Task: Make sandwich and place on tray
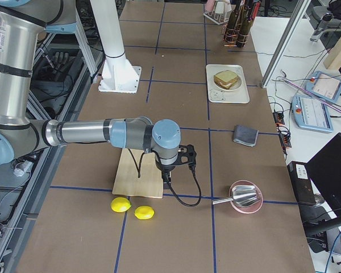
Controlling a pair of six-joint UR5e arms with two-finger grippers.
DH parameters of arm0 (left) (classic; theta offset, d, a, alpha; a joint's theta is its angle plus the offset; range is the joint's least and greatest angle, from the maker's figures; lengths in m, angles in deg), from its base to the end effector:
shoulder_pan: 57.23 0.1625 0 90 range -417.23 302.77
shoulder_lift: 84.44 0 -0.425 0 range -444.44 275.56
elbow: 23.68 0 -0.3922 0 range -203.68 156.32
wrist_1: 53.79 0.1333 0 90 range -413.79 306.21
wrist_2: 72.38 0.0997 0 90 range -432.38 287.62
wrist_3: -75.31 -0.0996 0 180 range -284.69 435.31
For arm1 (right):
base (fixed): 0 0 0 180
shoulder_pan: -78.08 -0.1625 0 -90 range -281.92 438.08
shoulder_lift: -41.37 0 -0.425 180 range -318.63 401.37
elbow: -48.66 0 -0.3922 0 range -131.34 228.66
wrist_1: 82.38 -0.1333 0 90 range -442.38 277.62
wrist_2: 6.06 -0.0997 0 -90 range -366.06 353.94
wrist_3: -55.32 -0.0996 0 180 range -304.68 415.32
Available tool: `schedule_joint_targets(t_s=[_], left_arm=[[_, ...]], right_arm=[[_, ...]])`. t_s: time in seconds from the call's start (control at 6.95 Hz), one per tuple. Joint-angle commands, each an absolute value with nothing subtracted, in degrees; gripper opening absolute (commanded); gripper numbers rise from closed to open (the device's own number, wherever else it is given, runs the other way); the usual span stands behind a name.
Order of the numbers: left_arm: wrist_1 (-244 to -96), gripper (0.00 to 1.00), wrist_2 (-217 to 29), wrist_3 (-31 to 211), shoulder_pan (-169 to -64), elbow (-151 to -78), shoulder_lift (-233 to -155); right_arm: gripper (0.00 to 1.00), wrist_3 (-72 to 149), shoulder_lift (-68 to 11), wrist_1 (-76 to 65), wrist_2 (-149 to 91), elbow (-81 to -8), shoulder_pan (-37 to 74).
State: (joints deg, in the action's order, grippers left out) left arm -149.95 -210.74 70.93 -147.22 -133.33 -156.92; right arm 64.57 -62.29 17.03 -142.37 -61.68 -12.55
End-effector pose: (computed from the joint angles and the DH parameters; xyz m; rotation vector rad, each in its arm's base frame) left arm -0.0588 -0.3722 0.6043 0.1681 0.8373 0.1330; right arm 0.0655 -0.3848 0.6033 0.0247 -0.8095 -0.1229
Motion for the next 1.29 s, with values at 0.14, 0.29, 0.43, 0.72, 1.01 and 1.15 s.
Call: schedule_joint_targets(t_s=[0.14, 0.29, 0.43, 0.72, 1.01, 1.15], left_arm=[[-150.91, 1.0, -213.09, 70.83, -147.14, -132.06, -160.69], [-150.56, 1.0, -213.09, 70.92, -146.88, -132.31, -160.9], [-148.9, 1.0, -213.0, 70.92, -146.62, -131.88, -160.99], [-146.25, 1.0, -208.91, 70.92, -146.0, -132.4, -160.64], [-141.09, 1.0, -207.2, 70.83, -147.05, -133.62, -160.38], [-141.06, 1.0, -207.12, 67.17, -147.14, -133.29, -159.77]], right_arm=[[1.0, 62.18, -60.24, 17.02, -141.94, -61.21, -10.42], [1.0, 62.18, -59.62, 16.93, -141.94, -60.51, -10.08], [1.0, 61.83, -58.66, 17.02, -141.94, -60.16, -9.81], [1.0, 58.15, -57.07, 17.02, -141.94, -60.15, -9.37], [1.0, 58.05, -57.06, 16.93, -142.29, -60.07, -9.28], [1.0, 57.96, -57.15, 16.85, -142.9, -60.07, -9.28]])
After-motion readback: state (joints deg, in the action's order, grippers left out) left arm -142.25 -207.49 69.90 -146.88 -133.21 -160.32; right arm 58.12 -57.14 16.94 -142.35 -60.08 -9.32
